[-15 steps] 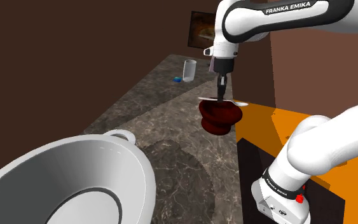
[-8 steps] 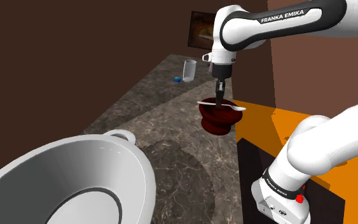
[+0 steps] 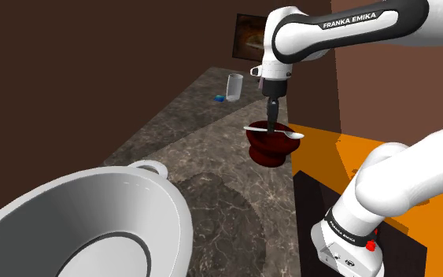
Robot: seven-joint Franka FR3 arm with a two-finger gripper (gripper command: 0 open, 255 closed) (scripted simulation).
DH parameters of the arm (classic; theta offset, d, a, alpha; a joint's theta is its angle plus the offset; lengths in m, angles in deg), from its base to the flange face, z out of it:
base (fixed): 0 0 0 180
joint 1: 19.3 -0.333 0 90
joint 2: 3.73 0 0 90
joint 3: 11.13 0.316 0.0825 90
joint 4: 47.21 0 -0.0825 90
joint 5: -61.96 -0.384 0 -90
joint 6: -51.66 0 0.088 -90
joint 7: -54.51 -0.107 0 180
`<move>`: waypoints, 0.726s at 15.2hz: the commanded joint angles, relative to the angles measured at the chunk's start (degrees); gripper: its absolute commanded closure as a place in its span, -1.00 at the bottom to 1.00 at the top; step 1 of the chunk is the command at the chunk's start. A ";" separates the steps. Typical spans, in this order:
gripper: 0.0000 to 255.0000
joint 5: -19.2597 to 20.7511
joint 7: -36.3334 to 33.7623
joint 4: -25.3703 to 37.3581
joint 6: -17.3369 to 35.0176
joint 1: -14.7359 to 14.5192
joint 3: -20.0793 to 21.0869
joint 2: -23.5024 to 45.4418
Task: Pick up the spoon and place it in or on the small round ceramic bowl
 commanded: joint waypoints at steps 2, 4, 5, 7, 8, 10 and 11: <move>-1.00 0.00 0.00 0.00 0.00 0.00 0.00 0.00; -1.00 0.16 -0.03 4.12 -3.71 0.09 -0.17 0.41; -1.00 0.24 -0.05 6.26 -5.54 0.12 -0.25 0.73; -1.00 0.29 -0.06 7.98 -6.96 0.15 -0.32 1.03; -1.00 0.29 -0.06 7.97 -6.96 0.15 -0.32 1.02; -1.00 0.29 -0.06 7.98 -6.96 0.15 -0.32 1.03; -1.00 0.29 -0.06 7.98 -6.96 0.15 -0.32 1.03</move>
